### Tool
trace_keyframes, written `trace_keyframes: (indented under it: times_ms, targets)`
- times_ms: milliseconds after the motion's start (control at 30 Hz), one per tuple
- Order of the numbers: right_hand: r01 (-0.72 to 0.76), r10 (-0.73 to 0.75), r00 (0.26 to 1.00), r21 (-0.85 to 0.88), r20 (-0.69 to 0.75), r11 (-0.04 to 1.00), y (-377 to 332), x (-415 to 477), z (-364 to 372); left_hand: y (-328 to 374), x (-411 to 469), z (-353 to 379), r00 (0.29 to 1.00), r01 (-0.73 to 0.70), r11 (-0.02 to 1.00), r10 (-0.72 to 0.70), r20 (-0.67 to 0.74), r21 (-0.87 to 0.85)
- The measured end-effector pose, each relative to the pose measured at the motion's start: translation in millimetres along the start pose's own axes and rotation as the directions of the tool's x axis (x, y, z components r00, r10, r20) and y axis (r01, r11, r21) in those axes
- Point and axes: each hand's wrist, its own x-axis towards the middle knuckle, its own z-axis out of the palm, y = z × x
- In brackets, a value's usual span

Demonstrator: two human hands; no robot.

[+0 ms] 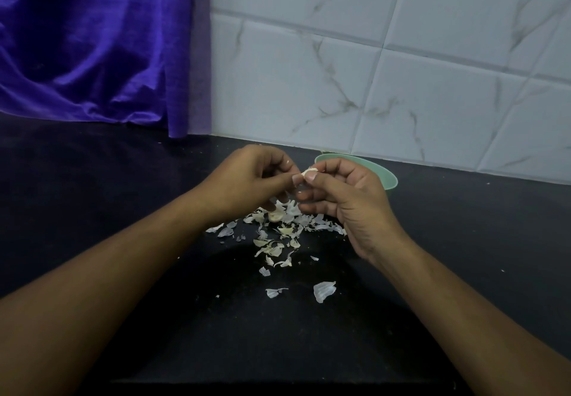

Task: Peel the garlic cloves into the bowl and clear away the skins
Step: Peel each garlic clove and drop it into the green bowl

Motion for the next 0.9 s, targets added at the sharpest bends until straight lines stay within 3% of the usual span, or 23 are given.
trace_keyframes:
  times_ms: [100,233,433,700,767,900]
  targets:
    - [0.0,0.0,1.0,-0.017,-0.029,1.0,-0.9,1.4,0.7,2.8,-1.2,-1.5,0.996,0.077,0.985,-0.071,0.048,-0.155]
    - [-0.014,0.014,1.0,-0.04,-0.013,0.999,1.9,1.0,0.5,2.4,-1.7,-0.6,0.999,0.053,0.994,-0.053,0.007,-0.092]
    - [-0.077,0.077,0.997,-0.035,0.008,0.996,6.5,0.2,0.3,2.0,-4.8,7.9,0.985,-0.092,0.962,0.126,-0.118,0.259]
    - [-0.277,0.27,0.959,0.081,0.082,0.958,5.6,2.7,-1.9,8.5,-8.1,8.6,0.963,-0.194,0.781,0.267,-0.037,0.593]
    - [-0.32,0.31,0.945,0.099,0.102,0.942,2.3,2.0,-2.7,8.4,-7.7,8.6,0.962,-0.201,0.79,0.269,-0.033,0.579]
    - [-0.348,0.326,0.931,0.132,0.162,0.928,-2.8,1.0,-1.2,2.9,-3.0,5.9,0.964,-0.146,0.901,0.223,-0.146,0.408]
